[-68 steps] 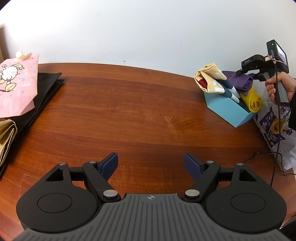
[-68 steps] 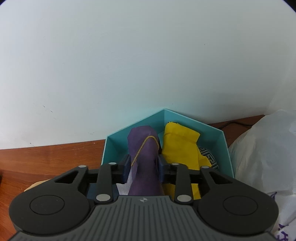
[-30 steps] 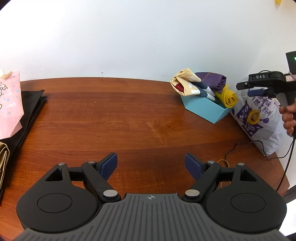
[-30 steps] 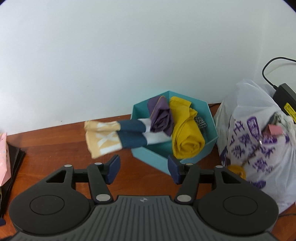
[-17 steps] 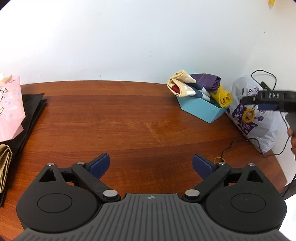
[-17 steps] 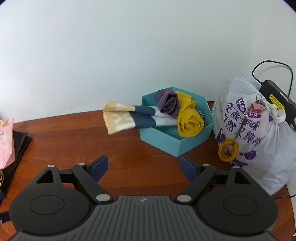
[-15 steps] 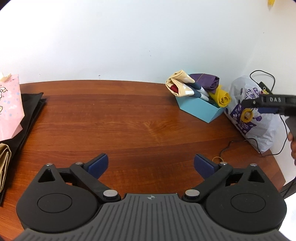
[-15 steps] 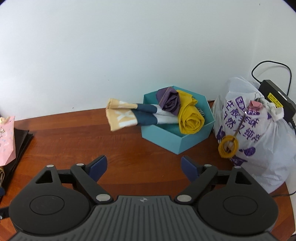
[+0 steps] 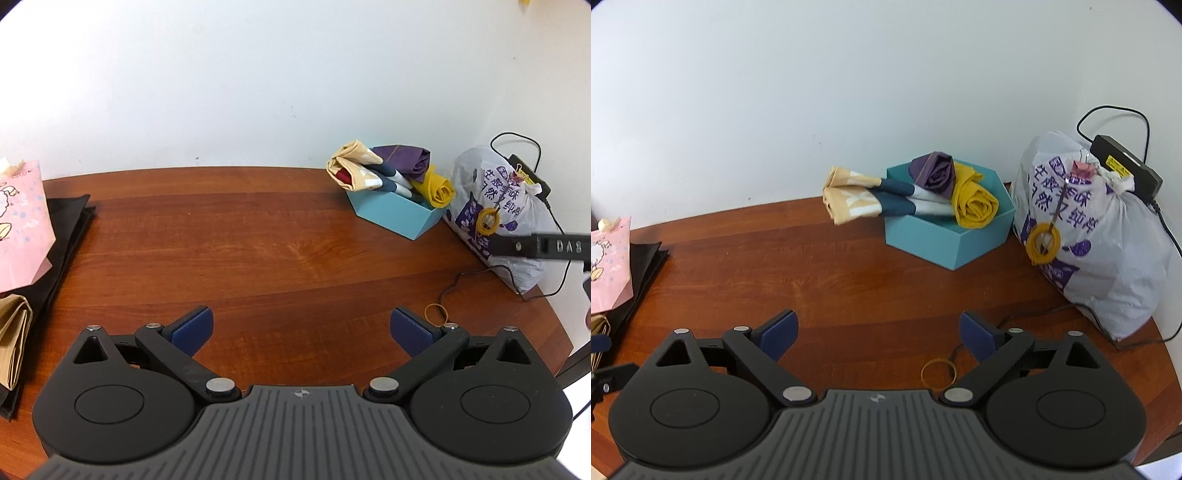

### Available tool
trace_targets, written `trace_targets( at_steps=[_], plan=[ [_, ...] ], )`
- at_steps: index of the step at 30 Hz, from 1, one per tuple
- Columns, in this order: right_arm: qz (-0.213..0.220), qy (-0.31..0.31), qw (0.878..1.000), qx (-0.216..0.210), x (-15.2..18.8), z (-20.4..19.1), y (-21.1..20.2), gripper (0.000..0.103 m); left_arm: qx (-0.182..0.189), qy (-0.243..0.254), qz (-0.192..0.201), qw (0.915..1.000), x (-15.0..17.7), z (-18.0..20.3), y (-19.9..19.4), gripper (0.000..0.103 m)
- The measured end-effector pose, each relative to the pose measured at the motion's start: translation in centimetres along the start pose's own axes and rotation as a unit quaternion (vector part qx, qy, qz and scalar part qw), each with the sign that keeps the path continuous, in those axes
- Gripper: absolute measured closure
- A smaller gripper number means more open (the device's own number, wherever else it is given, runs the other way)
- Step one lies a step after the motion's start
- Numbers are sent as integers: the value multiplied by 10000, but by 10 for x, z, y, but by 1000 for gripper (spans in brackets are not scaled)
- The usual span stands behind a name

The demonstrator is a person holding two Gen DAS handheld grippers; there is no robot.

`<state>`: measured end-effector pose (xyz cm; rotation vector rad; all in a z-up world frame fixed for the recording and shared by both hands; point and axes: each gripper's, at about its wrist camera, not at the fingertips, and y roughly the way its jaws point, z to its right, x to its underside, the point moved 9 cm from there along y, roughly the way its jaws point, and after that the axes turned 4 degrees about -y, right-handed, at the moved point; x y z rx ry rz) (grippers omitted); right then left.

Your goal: Fold shopping bag

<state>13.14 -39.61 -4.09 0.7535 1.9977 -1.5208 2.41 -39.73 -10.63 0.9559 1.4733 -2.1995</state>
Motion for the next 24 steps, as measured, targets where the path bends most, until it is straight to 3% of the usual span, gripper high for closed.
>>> trace_targets(
  at_steps=[8,24],
  plan=[
    [85,100,9999,9,28,-21,-15,6,-319,92,109,9994,9,-8,-9,0],
    [274,16,9994,209,70,-59,-31,6,-284,49,-9,9996,28,-23,-18,0]
  ],
)
